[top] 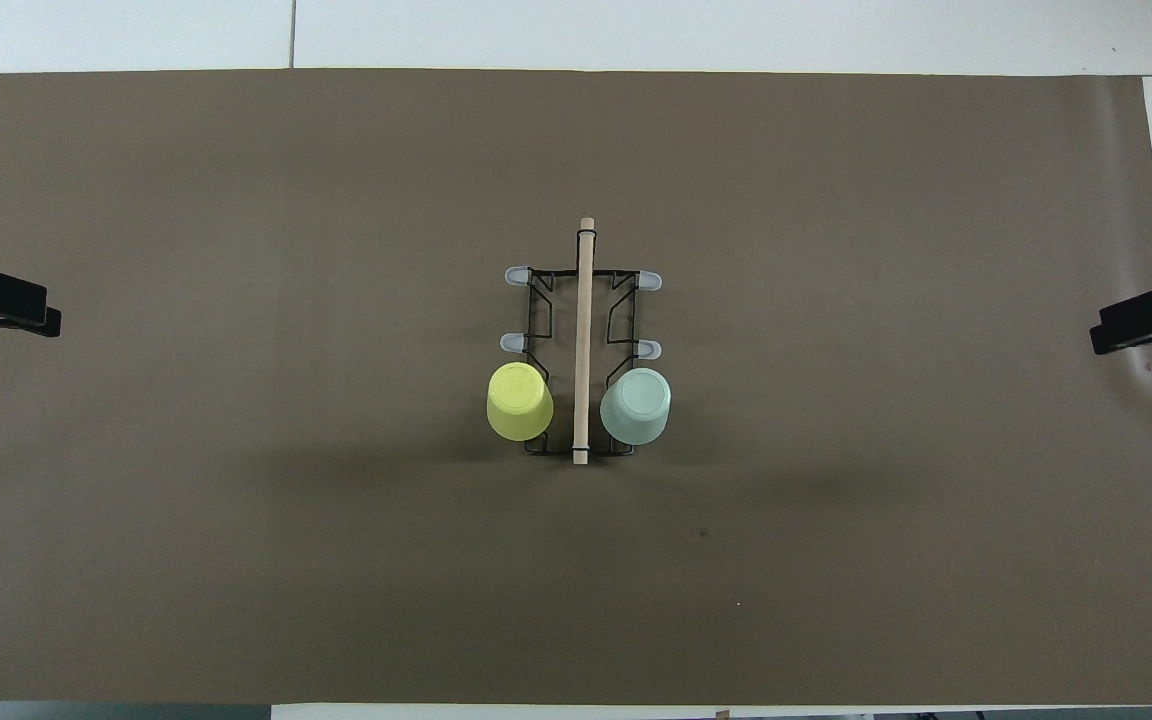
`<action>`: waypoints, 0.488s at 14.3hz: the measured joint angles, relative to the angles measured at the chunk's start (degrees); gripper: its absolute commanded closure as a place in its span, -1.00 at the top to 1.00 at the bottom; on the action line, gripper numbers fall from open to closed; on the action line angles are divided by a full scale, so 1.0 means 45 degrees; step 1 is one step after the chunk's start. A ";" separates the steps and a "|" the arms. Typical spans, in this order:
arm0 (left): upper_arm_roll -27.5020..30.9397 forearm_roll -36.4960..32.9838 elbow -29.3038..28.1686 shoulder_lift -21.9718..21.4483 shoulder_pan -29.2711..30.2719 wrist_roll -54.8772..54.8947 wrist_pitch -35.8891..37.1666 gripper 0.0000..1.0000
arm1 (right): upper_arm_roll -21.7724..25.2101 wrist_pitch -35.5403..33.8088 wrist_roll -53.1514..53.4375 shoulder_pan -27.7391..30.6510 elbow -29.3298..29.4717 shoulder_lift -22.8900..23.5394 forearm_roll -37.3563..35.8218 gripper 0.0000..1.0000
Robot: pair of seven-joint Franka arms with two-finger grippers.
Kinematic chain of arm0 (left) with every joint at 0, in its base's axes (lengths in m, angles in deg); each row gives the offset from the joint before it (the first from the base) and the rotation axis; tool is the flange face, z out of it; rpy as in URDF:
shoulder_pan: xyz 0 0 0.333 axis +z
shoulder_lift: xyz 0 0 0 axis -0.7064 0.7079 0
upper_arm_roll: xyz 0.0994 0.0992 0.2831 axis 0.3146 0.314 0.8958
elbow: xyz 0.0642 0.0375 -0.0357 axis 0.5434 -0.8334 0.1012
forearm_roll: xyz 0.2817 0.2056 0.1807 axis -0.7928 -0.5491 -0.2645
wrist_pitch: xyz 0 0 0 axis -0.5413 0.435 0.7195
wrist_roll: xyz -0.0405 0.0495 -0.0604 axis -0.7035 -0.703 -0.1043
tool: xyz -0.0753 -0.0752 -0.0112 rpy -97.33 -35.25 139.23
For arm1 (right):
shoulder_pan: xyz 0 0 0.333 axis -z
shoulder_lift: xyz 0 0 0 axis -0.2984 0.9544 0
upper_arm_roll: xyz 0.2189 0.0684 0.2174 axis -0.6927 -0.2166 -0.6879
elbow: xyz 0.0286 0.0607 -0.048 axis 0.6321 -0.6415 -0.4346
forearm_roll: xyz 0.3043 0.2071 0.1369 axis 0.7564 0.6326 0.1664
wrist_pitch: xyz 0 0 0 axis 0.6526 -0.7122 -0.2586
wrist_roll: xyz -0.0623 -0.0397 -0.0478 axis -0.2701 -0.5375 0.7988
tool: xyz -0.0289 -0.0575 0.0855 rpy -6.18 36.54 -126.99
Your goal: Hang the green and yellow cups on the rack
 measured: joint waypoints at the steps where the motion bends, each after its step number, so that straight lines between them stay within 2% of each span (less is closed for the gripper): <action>1: 0.0000 0.0000 0.0000 0.0000 0.0000 0.0000 0.0000 1.00 | -0.0015 0.0000 0.0000 -0.0001 0.0093 0.0000 0.0000 1.00; 7: 0.0000 0.0000 0.0000 0.0000 0.0000 0.0000 0.0000 1.00 | -0.0035 0.0003 0.0609 0.0061 0.0214 0.0006 0.0000 1.00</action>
